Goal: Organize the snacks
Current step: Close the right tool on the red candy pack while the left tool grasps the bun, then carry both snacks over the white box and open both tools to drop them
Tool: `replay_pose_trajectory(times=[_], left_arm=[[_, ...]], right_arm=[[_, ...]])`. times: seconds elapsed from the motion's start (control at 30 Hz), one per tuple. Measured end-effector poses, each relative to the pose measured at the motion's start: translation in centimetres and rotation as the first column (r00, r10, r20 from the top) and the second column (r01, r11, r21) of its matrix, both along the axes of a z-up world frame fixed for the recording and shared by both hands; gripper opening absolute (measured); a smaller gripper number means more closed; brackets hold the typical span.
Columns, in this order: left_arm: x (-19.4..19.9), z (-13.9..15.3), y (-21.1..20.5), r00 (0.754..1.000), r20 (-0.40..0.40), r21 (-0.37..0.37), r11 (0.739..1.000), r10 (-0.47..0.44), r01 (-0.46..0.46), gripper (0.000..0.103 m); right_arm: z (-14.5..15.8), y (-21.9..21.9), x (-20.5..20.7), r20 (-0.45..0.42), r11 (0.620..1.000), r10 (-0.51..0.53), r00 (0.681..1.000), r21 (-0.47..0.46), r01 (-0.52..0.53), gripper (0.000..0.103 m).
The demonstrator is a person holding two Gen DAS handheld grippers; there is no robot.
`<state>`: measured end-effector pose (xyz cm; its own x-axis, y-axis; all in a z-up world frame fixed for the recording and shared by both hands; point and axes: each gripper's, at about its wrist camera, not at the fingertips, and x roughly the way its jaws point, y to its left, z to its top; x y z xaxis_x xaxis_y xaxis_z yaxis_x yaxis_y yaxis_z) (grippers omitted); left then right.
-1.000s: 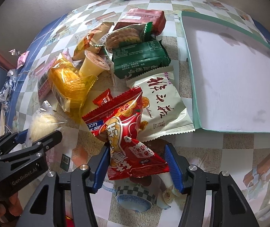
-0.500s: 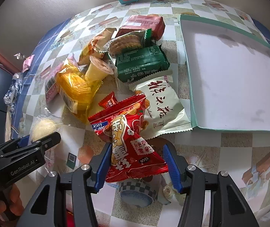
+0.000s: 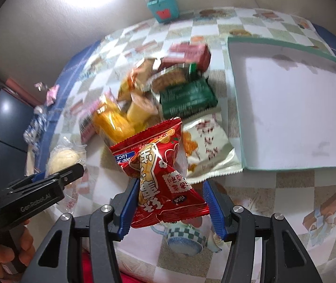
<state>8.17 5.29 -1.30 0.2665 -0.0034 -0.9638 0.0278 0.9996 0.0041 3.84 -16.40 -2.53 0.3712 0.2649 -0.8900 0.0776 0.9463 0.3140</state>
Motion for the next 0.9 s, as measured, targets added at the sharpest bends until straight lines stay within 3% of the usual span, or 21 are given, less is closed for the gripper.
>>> replay_pose_trajectory(times=[0.3, 0.5, 0.9], left_arm=[[2.8, 3.9, -5.6, 0.997, 0.078, 0.015, 1.000, -0.002, 0.001, 0.059], [4.8, 6.6, -9.3, 0.990, 0.143, 0.001, 1.000, -0.015, 0.015, 0.059], [8.3, 8.4, -17.4, 0.973, 0.216, 0.004, 0.997, -0.080, 0.081, 0.059]], right_arm=[[3.6, -3.4, 0.6, 0.116, 0.993, -0.099, 0.988, -0.056, 0.106, 0.058], [4.4, -7.7, 1.7, 0.128, 0.974, -0.215, 0.968, -0.043, 0.222, 0.058], [5.6, -14.2, 4.0, 0.151, 0.930, -0.346, 0.926, -0.073, 0.359, 0.058]])
